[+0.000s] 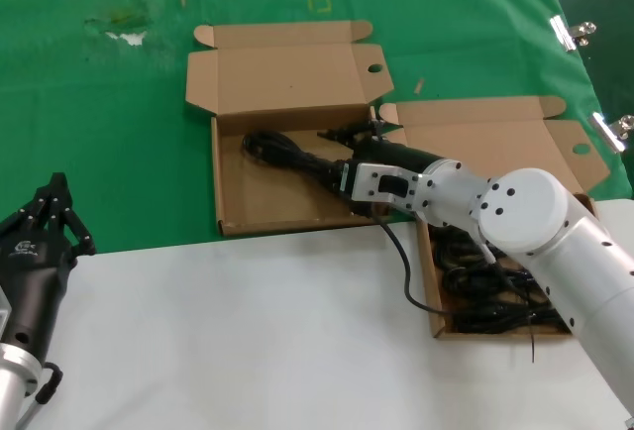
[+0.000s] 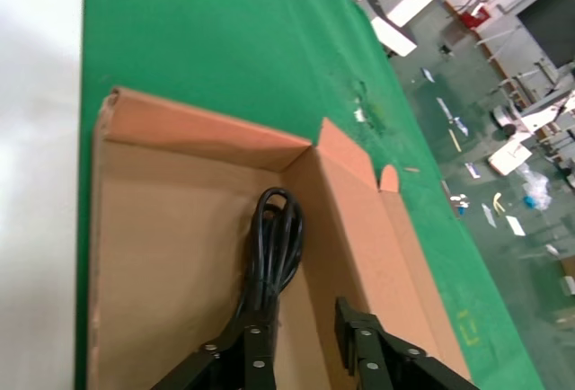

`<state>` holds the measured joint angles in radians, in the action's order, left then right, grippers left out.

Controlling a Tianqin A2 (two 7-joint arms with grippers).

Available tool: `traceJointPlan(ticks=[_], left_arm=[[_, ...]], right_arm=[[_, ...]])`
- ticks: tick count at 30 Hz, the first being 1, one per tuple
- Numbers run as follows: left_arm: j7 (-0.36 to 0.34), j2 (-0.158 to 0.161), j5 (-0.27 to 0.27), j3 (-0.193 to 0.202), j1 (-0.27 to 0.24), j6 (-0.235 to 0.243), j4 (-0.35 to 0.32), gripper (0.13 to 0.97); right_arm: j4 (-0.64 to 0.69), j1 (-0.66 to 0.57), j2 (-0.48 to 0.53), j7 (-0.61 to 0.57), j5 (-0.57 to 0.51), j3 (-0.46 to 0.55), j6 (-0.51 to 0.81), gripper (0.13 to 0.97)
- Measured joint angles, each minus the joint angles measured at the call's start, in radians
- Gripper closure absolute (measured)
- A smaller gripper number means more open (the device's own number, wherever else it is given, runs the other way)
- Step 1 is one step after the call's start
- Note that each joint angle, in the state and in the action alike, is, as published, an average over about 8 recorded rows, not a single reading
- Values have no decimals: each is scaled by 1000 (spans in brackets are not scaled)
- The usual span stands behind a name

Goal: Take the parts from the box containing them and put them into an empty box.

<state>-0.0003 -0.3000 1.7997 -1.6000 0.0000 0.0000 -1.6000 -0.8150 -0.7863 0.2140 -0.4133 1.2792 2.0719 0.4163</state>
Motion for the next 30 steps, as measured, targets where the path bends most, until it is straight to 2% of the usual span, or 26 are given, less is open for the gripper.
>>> traceJointPlan(ticks=[4,9,17,21,29,30], left_arm=[[0,0,0,0,0,0,0,957],[0,0,0,0,0,0,0,957],[0,0,0,0,0,0,0,957],[0,0,0,0,0,0,0,957],[0,0,0,0,0,0,0,957],[0,0,0,0,0,0,0,957]], right_arm=[[-32,8,10,32,-2,-8,-1,815],[-115,35,38,128,-43,-25,8,756],[-284,113,94,294,-134,-80,32,573],[-359,152,121,355,-168,-110,48,573],[-429,192,151,403,-191,-138,65,366],[-431,194,151,404,-190,-140,64,366]])
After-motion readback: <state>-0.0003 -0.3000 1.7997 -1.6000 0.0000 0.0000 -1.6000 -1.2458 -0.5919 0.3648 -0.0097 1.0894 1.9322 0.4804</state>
